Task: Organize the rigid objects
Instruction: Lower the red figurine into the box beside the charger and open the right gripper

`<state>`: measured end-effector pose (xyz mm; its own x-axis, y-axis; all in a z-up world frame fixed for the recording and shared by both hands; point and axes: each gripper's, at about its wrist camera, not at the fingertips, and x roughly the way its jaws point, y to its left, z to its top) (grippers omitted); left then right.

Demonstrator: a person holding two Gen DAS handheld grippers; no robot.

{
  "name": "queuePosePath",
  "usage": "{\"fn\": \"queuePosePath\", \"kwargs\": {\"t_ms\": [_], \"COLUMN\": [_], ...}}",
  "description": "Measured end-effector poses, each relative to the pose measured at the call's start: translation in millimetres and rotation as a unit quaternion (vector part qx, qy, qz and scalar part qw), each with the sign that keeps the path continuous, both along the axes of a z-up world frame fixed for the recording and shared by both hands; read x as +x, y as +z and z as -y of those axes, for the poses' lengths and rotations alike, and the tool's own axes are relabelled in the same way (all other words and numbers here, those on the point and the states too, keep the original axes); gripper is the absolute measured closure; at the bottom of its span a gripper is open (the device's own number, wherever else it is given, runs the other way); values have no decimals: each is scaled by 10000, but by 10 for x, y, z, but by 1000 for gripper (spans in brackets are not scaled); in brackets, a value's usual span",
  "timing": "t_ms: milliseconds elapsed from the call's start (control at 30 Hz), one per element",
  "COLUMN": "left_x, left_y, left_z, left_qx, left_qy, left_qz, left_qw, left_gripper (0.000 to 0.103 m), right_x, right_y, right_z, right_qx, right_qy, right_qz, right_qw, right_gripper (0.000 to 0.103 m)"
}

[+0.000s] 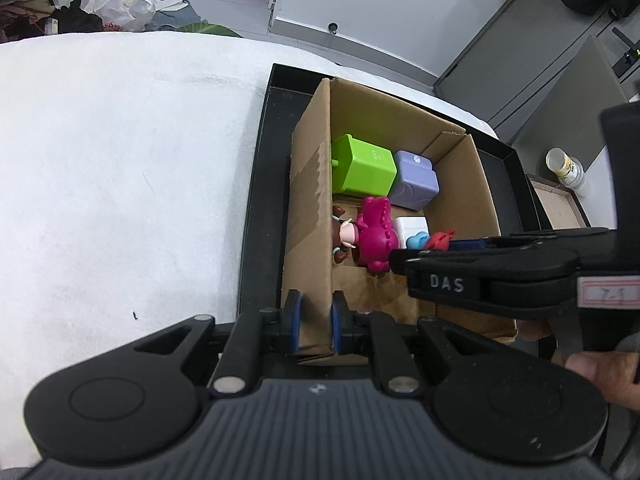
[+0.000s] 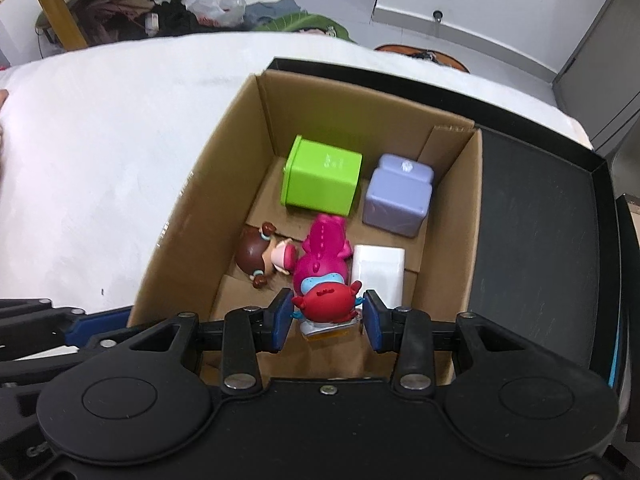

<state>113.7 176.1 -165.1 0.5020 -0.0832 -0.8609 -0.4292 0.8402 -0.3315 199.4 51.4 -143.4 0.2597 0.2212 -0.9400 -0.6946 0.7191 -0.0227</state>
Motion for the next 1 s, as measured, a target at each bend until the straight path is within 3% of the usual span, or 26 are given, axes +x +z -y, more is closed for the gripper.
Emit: {"fn": "queuePosePath", "kwargs": {"t_ms": [467, 1000], "left_x": [6, 39], "left_y": [12, 16], "left_z": [8, 15], "left_qx": [13, 23], "left_qy": [-28, -6], "left_qz": [-2, -88], "left_qw": [10000, 10000], "left_gripper": [89, 89], "right_x": [54, 105], "right_y": [-165, 203], "right_z": [-45, 192], "right_qx": [-393, 187], "right_qy": [65, -172], "right_qz": [268, 309], "right_qw": [9988, 9992], "right_gripper": [65, 62]}}
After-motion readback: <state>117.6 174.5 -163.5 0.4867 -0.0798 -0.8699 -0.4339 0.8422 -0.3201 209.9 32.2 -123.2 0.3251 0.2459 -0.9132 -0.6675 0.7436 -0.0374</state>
